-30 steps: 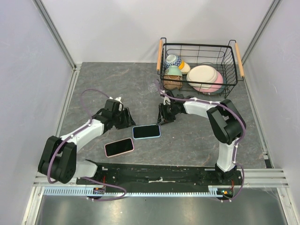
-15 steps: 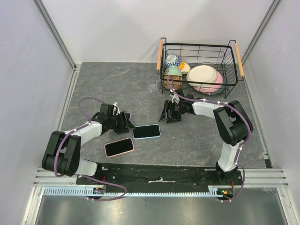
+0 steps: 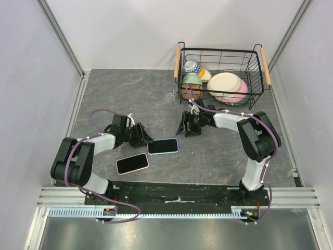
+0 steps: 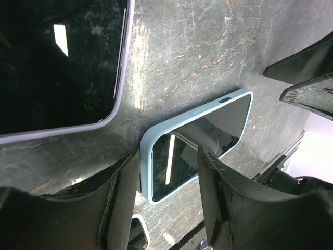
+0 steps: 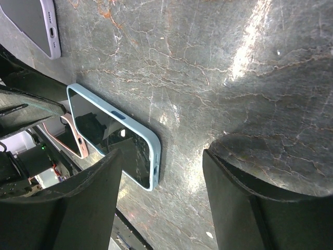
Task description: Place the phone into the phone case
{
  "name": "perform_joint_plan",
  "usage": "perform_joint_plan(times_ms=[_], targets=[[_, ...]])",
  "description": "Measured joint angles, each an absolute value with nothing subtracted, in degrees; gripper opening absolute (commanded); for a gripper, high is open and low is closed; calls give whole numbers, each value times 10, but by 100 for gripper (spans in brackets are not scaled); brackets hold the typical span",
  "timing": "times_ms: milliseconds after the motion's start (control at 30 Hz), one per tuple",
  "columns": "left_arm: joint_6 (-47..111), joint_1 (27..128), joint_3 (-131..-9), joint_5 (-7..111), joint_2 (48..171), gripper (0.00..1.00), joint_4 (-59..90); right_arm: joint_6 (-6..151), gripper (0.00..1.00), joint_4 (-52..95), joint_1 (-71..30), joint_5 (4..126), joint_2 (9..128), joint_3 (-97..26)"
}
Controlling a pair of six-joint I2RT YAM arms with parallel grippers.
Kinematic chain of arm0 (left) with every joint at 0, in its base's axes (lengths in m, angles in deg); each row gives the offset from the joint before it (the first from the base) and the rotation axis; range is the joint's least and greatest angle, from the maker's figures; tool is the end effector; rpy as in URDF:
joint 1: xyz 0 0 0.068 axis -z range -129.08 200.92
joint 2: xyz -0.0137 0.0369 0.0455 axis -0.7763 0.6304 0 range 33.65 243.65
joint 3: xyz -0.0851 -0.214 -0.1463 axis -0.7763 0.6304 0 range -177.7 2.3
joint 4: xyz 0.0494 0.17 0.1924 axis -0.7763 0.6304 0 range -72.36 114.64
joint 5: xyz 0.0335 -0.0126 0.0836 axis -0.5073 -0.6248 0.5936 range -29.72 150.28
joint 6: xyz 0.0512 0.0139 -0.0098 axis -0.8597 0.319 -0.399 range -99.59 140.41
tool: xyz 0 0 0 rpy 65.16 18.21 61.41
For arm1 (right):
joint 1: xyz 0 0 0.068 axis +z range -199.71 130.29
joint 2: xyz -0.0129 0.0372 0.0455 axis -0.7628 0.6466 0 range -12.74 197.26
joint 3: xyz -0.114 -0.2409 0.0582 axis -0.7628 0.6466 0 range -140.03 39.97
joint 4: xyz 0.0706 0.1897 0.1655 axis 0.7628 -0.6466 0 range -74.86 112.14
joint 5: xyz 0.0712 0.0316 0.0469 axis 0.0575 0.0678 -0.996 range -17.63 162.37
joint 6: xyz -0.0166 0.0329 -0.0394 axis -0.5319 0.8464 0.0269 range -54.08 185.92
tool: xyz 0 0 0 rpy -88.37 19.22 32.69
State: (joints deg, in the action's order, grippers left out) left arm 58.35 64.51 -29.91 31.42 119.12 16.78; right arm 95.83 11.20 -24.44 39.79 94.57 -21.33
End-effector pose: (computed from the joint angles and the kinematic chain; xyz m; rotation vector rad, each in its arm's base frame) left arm 0.2467 -0.0774 0.1329 -0.3247 2.5823 -0.9843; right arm 0.3252 0.1747 0.1437 -0.1242 2.7000 1.0676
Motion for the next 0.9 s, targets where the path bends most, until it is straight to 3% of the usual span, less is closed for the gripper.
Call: perform_joint_plan(times_ms=[400, 900], targets=[[603, 648, -300, 271, 1234, 48, 110, 960, 71, 116, -245, 398, 941, -207], [642, 728, -341, 267, 1287, 50, 76, 961, 73, 117, -245, 399, 938, -204]])
